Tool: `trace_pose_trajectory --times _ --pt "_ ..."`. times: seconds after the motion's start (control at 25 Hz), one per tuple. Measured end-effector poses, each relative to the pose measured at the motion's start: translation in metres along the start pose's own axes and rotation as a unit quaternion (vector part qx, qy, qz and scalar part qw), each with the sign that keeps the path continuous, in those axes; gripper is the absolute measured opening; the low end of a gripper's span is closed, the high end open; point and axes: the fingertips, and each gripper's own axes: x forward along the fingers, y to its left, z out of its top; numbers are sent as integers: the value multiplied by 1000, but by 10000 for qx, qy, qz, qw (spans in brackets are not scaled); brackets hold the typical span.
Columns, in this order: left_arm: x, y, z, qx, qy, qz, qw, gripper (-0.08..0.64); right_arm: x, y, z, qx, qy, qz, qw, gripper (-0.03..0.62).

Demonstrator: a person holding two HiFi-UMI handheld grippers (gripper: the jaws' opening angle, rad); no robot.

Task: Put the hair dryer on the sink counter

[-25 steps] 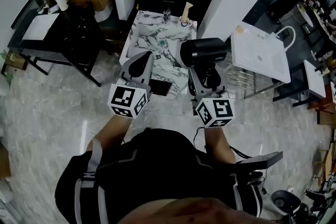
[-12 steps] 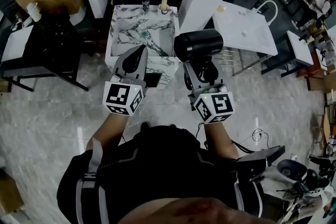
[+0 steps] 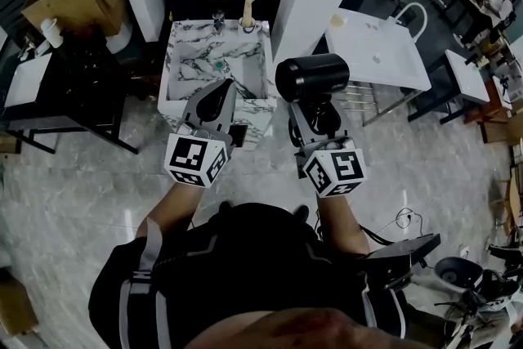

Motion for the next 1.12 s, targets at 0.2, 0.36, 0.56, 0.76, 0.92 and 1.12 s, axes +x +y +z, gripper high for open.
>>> trace_pose_trajectory --times 0.2,0.36,0.56,0.76,0.92,1.12 --pt "24 -33 3 71 1 94 9999 5 -15 -36 6 15 -61 123 9999 261" --pt "45 -65 7 265 -50 205 9994 5 -32 -74 11 7 -100 198 9998 261" --pt "73 -98 11 285 -32 332 9990 5 -50 -118 16 10 -122 279 9995 261" --pt "94 -140 1 236 76 323 9992 5 -65 -156 16 48 -163 348 9993 261" --pt "108 -168 -1 252 79 263 9993 5 -79 -182 17 130 -196 324 9992 261" --pt "124 -196 -7 293 136 306 9990 5 -98 -211 18 136 -236 335 9991 261"
